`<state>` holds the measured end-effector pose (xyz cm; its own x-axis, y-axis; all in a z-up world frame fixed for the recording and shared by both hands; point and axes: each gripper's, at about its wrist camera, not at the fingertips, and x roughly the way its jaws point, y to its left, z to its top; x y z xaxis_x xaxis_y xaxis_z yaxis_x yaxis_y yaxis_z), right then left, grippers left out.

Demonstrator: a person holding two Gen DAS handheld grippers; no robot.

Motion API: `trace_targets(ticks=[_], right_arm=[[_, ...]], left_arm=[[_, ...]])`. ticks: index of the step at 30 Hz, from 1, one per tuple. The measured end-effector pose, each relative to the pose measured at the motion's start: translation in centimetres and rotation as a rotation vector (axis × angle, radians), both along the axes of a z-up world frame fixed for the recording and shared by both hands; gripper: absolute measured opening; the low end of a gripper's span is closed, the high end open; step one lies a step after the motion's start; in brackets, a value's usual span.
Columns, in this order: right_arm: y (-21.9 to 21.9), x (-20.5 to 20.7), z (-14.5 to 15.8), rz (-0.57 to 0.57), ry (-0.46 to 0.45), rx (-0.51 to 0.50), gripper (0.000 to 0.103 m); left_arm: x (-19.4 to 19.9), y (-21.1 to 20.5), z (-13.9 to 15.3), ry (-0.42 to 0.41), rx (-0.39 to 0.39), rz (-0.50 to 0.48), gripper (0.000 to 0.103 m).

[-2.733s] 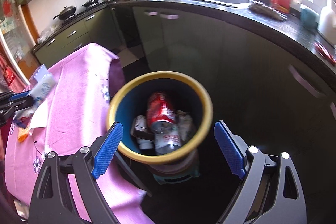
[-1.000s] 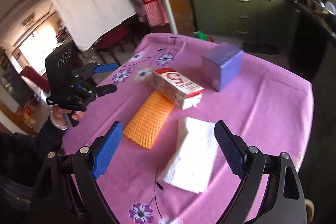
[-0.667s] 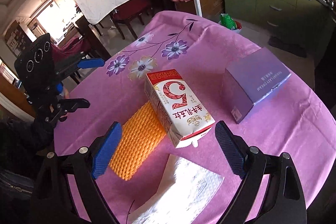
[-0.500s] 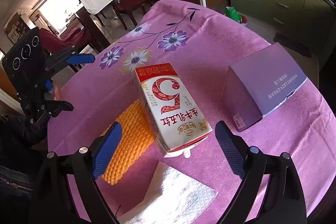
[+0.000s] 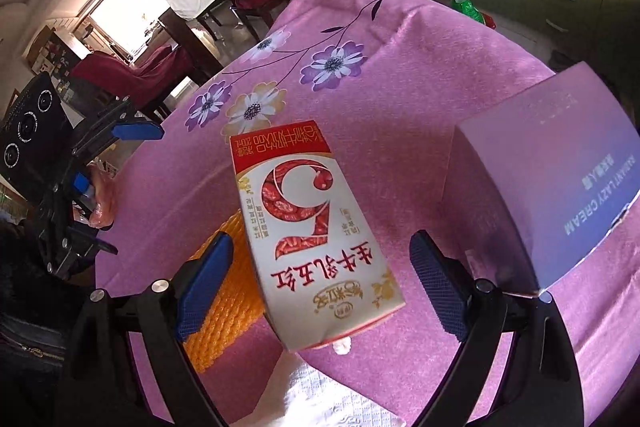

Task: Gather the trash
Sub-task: 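Grasp the red-and-white milk carton with the right tool, then carry the milk carton over the bin and release it with the right tool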

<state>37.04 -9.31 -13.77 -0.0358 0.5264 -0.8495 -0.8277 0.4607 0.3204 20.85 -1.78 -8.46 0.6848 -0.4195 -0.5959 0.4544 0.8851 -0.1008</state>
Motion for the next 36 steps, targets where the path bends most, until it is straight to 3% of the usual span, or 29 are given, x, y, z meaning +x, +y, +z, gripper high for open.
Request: trace_targets(ticks=[2,5,15,21,27,36], right_arm=[[0.3,-0.2,-0.1,0.001,-0.007,-0.005,0.066],[0.4,-0.8,-0.1,-0.015,-0.019,-0.01,0.054],[-1.4,-6.6,2.6,-0.143,-0.155,-0.001,0.053],[-4.7,-10.9,4.8,-0.281,-0.208,0.021,0.053],[-10.9,-17.3,6.6,-0.482,-0.279,0.03,0.053],[-28.3,-27.4,7.7,-0.999,-0.33,-0.016,0.053]], left_arm=[[-0.1,-0.1,0.0,-0.003,0.005,-0.003,0.086],[-0.3,-0.2,0.1,-0.006,0.003,-0.006,0.086],[-1.0,-0.4,0.7,-0.03,-0.002,-0.02,0.088],[-1.4,-0.8,0.8,-0.041,0.005,-0.027,0.088],[-1.7,-1.3,0.8,-0.049,0.013,-0.036,0.09],[-1.7,-1.5,0.8,-0.056,0.016,-0.04,0.091]])
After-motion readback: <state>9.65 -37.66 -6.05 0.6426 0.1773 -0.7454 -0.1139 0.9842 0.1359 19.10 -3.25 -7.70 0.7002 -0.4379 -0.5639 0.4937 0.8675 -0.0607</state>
